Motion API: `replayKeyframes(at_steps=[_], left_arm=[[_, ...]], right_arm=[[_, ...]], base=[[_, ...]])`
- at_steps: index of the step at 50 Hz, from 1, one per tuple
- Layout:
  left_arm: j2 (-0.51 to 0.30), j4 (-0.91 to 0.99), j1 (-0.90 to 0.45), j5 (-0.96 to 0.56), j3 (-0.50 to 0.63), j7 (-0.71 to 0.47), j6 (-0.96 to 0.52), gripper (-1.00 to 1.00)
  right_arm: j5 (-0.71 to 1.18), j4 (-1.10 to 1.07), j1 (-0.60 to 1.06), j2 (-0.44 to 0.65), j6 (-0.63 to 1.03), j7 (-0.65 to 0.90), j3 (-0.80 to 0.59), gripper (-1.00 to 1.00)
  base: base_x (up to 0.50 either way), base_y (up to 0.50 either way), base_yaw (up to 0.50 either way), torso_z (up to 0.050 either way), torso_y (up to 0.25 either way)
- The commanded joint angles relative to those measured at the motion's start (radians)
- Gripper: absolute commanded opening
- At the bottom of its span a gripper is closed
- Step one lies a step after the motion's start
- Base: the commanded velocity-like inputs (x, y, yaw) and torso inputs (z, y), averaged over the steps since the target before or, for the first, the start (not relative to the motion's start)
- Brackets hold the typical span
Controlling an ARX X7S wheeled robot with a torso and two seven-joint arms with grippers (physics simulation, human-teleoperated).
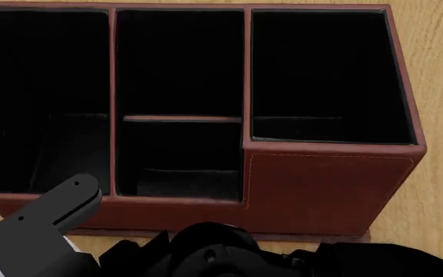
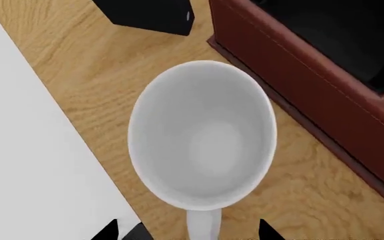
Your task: Pick up the white mug and place it to the right of the caddy.
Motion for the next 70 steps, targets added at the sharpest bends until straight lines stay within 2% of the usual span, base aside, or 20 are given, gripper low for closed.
replayKeyframes(at_steps=[1, 42, 70], left_arm=[[-0.002, -0.006, -0.002, 0.003, 0.006, 0.003, 0.006, 1.00], [0.018, -0.022, 0.009, 0.040, 0.031, 0.022, 0.027, 1.00], [0.031, -0.021, 0.029, 0.036, 0.012, 0.033, 0.037, 1.00]], right_arm=[[-0.013, 0.012, -0.023, 0.004, -0.011, -0.012, -0.011, 1.00], [-0.067, 0.096, -0.050, -0.003, 0.008, -0.089, -0.058, 1.00], [-0.071, 0.092, -0.066, -0.015, 0.000, -0.084, -0.084, 1.00]], base=[[0.00, 0.00, 0.00, 0.000, 0.000], [0.00, 0.00, 0.00, 0.000, 0.000], [0.00, 0.00, 0.00, 0.000, 0.000]])
